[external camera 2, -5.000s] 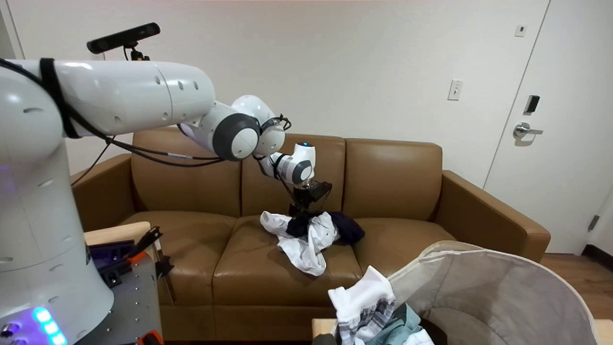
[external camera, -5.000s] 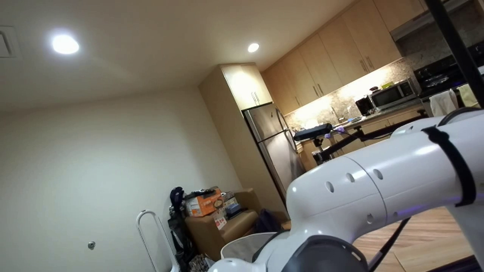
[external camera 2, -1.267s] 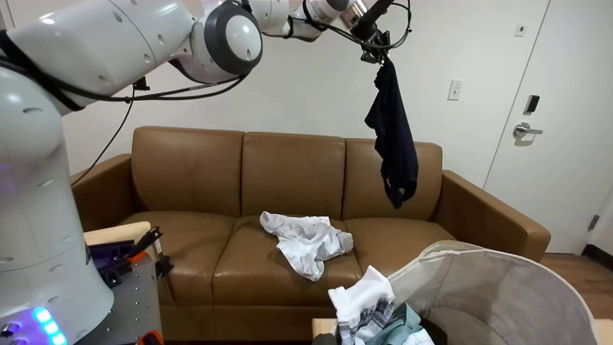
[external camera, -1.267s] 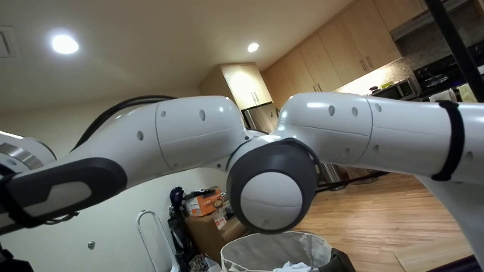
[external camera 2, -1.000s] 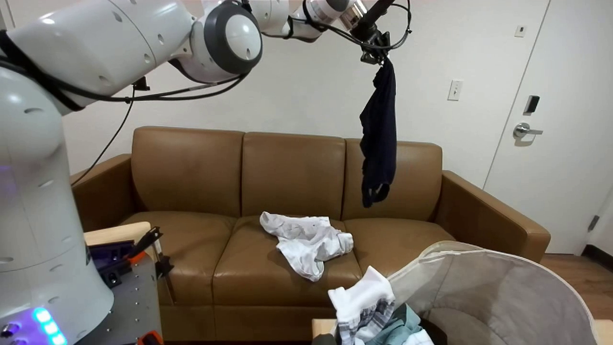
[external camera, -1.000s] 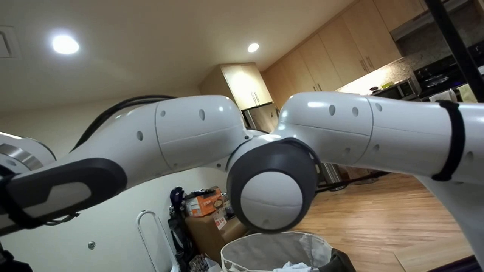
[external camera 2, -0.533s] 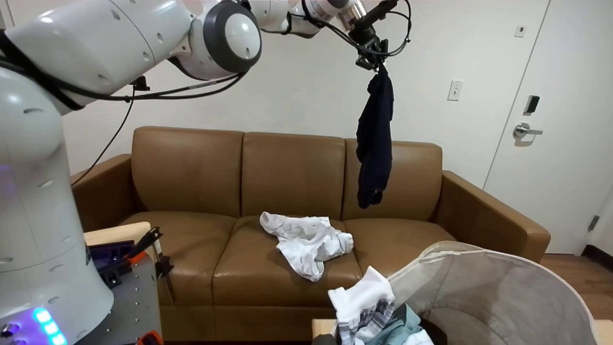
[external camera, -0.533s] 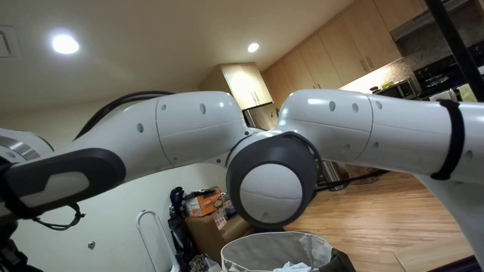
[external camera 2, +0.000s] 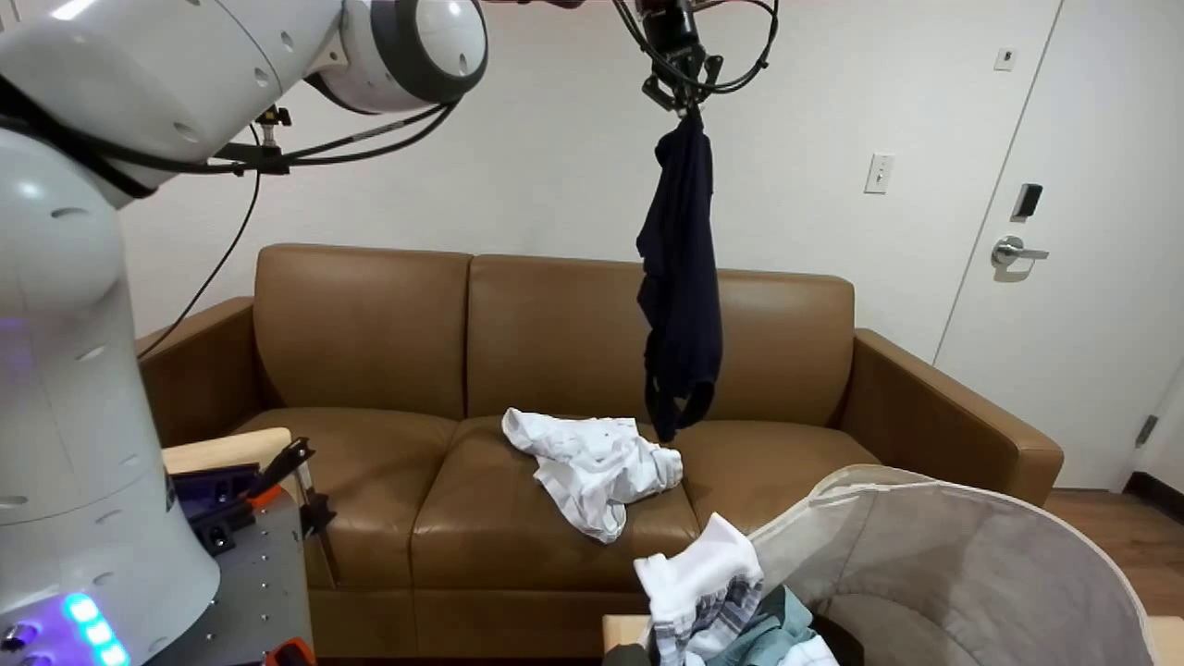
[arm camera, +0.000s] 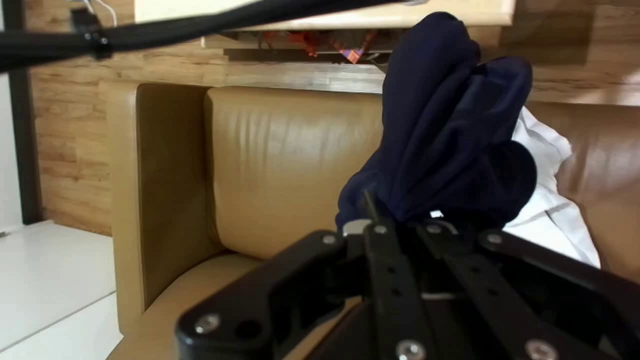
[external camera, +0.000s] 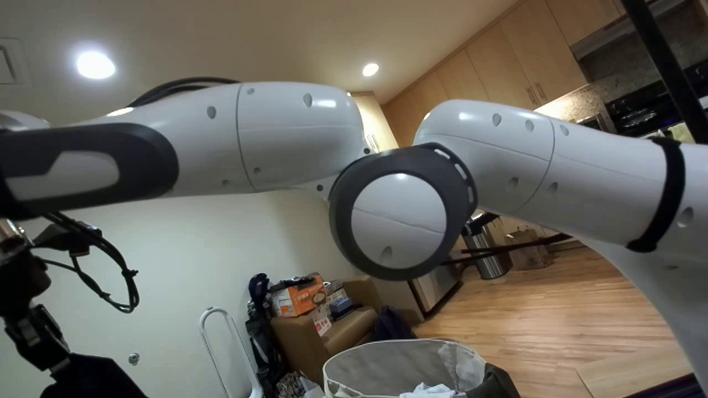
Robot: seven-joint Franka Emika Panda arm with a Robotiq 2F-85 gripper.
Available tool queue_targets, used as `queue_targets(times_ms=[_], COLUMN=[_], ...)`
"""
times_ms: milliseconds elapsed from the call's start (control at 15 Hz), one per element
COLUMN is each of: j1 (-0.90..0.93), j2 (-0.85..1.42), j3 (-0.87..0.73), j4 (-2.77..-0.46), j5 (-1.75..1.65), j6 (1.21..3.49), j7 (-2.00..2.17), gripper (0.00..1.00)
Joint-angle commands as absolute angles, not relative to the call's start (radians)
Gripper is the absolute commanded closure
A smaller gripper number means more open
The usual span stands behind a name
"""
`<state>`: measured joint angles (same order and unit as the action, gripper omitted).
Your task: Put the vest on the couch in the bag
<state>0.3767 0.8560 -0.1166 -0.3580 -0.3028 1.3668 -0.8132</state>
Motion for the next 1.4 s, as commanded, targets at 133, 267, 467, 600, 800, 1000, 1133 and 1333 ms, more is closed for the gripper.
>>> queue_targets(times_ms=[133, 267, 467, 600, 800, 1000, 1133, 1333], j1=[0.373, 0.371, 0.367, 0.343, 0.297, 0.255, 0.226, 0.191], j2=[0.807, 0.8, 0.796, 0.776, 0.723, 0.664, 0.62, 0.562], j3=[-0.066, -0.054, -0.052, -0.054, -0.08, -0.1, -0.113, -0.123], j4=[-0.39, -0.39, -0.396, -0.397, -0.384, -0.375, -0.376, -0.375], j5=[-0.266, -0.252, -0.246, -0.237, -0.248, -0.257, -0.262, -0.257], j6=[1.324, 1.324, 1.307, 1.279, 1.217, 1.175, 1.134, 1.065], j7=[-0.693, -0.652, -0.643, -0.605, -0.496, -0.406, -0.347, -0.244], gripper=[0.94, 0.94, 0.95, 0.94, 0.94, 0.94, 0.94, 0.94])
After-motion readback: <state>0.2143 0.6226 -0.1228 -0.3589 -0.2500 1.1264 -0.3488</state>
